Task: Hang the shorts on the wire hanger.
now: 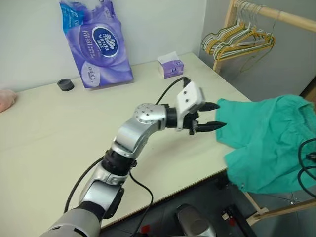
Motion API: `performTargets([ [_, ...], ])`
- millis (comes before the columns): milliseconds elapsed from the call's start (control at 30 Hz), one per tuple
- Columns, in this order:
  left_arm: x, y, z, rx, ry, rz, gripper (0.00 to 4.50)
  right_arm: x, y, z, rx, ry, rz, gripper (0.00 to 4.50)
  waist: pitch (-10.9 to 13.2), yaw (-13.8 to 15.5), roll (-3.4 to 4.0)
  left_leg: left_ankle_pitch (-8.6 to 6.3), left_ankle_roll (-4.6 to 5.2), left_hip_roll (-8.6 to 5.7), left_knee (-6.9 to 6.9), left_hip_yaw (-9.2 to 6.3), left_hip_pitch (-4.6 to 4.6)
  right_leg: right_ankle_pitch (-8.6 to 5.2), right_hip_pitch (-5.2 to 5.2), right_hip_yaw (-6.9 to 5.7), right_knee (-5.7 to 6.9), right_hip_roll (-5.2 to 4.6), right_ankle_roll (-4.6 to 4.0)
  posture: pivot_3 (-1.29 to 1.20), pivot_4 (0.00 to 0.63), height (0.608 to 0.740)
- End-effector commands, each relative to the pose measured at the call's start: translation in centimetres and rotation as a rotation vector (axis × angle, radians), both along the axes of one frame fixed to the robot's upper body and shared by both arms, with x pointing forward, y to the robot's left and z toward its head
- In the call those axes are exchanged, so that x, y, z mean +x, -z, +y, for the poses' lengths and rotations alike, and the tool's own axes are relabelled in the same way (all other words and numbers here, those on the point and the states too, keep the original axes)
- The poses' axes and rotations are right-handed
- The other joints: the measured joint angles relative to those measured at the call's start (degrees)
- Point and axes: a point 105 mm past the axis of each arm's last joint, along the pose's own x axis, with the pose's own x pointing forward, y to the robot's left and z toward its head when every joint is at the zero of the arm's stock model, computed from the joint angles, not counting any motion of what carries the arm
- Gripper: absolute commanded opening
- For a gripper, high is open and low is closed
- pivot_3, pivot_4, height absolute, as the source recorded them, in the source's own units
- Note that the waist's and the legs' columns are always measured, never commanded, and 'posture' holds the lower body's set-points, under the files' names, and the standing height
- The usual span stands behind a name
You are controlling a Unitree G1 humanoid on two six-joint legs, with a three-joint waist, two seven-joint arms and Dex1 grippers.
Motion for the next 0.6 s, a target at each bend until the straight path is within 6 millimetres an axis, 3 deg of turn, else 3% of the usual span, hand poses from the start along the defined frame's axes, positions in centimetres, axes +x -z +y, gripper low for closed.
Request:
performTargets([
  [33,0.1,-1.7,-1.2,-0.02,-0.013,-0.08,2.88,1.6,-4.5,-0.8,-0.126,-0.01,-0.129,0.0,0.28,-0.54,0.07,-0.04,0.07,0.0,0.0,0.1,0.02,-0.01,-0.01,0.04,0.0,0.0,0.01,-0.53,0.159,0.74],
  [300,1.8,-4.6,-4.2,-0.092,-0.093,-0.079,2.88,4.2,-11.0,-3.9,-0.228,0.102,-0.303,0.0,1.68,-0.35,0.03,-0.08,0.15,-0.14,0.01,0.68,0.08,-0.09,-0.03,0.57,-0.03,-0.1,0.18,-0.5,0.175,0.74],
  [467,1.8,-5.2,-4.9,-0.098,-0.079,-0.09,2.88,3.7,-11.2,-6.1,-0.187,0.203,-0.317,0.0,2.0,-0.32,-0.03,-0.2,0.35,-0.29,0.0,0.93,0.08,-0.16,-0.09,1.08,-0.04,-0.26,0.48,-0.5,0.178,0.74],
  [600,1.6,-5.4,-5.5,-0.101,-0.057,-0.091,2.88,3.1,-10.4,-6.7,-0.114,0.252,-0.296,0.0,2.25,-0.37,0.03,-0.27,0.47,-0.49,0.04,1.0,0.09,-0.16,-0.13,1.33,-0.03,-0.46,0.76,-0.51,0.187,0.74],
])
